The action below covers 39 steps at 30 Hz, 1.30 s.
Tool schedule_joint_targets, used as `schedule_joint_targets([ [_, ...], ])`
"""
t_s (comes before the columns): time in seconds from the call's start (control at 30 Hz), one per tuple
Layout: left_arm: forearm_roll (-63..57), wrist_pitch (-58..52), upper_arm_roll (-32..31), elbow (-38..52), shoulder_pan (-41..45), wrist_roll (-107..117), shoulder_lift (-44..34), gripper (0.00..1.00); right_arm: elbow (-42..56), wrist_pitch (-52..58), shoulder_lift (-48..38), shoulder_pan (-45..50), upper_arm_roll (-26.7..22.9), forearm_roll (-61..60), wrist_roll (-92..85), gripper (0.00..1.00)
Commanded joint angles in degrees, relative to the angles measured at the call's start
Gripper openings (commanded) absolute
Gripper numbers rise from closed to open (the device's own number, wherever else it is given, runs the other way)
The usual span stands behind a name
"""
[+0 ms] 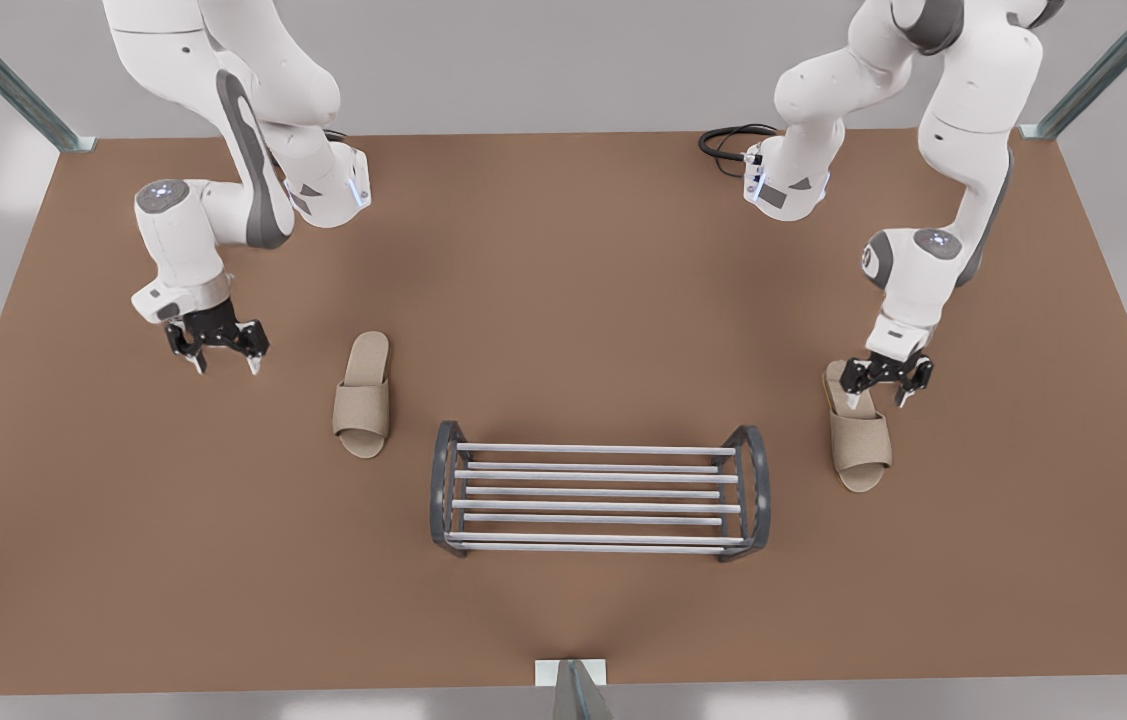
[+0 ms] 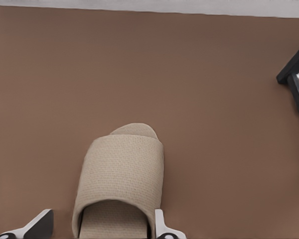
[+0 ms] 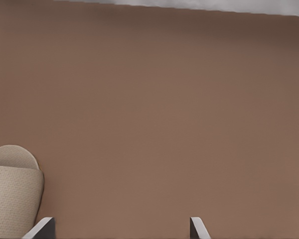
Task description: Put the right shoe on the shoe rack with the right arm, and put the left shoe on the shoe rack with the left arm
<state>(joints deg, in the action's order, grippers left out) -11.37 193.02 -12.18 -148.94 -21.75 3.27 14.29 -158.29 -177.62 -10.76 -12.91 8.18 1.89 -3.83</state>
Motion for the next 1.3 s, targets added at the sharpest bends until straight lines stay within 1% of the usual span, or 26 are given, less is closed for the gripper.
schedule_joint_targets([
  [0.0, -3.1, 7.1, 0.0, 0.3, -0.7, -2.2, 1.1, 0.99, -1.8, -23.3, -0.8, -0.1, 0.5, -0.1, 0.2, 1.00],
  [0.03, -3.4, 7.1, 0.1, 0.2, -0.8, -2.2, 1.1, 0.99, -2.4, -23.3, -0.3, -1.1, 0.5, -0.1, 0.2, 1.00],
  [0.07, -4.8, 7.0, 0.1, 0.2, -1.9, -2.8, 1.4, 0.99, -2.3, -23.3, 2.0, -2.5, 0.5, 0.0, 0.1, 1.00],
  [0.1, -8.3, 7.0, 0.1, 0.4, -4.4, -2.9, 2.7, 0.99, -1.8, -23.3, 4.8, -3.1, 0.5, 0.0, -0.6, 1.00],
  [0.13, -9.4, 7.0, 0.3, 0.7, -4.7, -3.0, 3.3, 0.99, -1.9, -23.3, 6.3, -3.2, 0.5, 0.0, -0.4, 1.00],
  [0.17, -12.0, 7.0, 0.3, 0.7, -6.9, -3.4, 4.1, 0.99, -1.9, -23.2, 7.4, -2.8, 0.7, 0.0, 0.5, 1.00],
  [0.2, -15.2, 7.0, 0.3, 0.9, -9.6, -3.5, 5.1, 0.99, -1.5, -23.2, 11.0, -2.0, 1.7, 0.0, 4.7, 1.00],
  [0.23, -15.4, 7.0, 0.8, 1.2, -9.7, -3.6, 5.6, 0.99, -1.3, -23.2, 13.7, -2.1, 2.8, 0.0, 5.0, 1.00],
  [0.27, -15.5, 7.0, 1.2, 1.4, -9.6, -3.5, 6.5, 0.99, -1.5, -23.2, 14.6, -2.1, 4.0, 0.0, 5.1, 1.00],
  [0.3, -16.0, 7.0, 1.2, 1.8, -9.7, -3.6, 6.9, 0.99, -1.7, -23.1, 15.2, -2.1, 7.5, -0.1, 8.3, 1.00],
  [0.33, -16.1, 7.0, 1.3, 2.2, -9.8, -3.5, 7.9, 0.99, -1.8, -23.0, 16.2, -2.1, 10.0, -0.2, 9.8, 1.00],
  [0.43, -16.1, 7.0, 1.6, 4.5, -9.7, -3.5, 10.2, 0.99, -4.0, -22.9, 15.2, -2.0, 15.3, -0.4, 12.8, 1.00],
  [0.47, -16.1, 7.0, 1.6, 5.2, -9.7, -3.5, 10.7, 0.99, -5.4, -22.8, 13.9, -2.0, 15.5, -0.4, 13.1, 1.00],
  [0.67, -16.0, 7.1, 1.5, 5.2, -9.1, -3.5, 11.2, 0.99, -6.1, -22.8, 14.4, -2.9, 15.5, -0.5, 13.1, 1.00],
  [0.77, -16.1, 7.1, 1.5, 5.7, -8.8, -3.5, 12.5, 0.99, -6.1, -22.9, 16.4, -2.9, 15.5, -0.6, 13.9, 1.00],
  [0.8, -16.1, 7.1, 1.4, 6.5, -8.7, -3.5, 14.0, 0.99, -5.9, -22.9, 17.2, -3.0, 15.4, -0.6, 13.9, 1.00],
  [1.03, -16.1, 7.1, 1.4, 9.7, -8.2, -3.5, 15.8, 0.99, -4.9, -22.9, 19.8, -2.3, 15.4, -2.9, 14.1, 1.00],
  [1.27, -13.7, 7.1, 1.5, 9.8, -6.6, -3.5, 16.2, 0.99, -2.7, -22.9, 23.5, -2.2, 15.2, -3.0, 14.1, 1.00],
])
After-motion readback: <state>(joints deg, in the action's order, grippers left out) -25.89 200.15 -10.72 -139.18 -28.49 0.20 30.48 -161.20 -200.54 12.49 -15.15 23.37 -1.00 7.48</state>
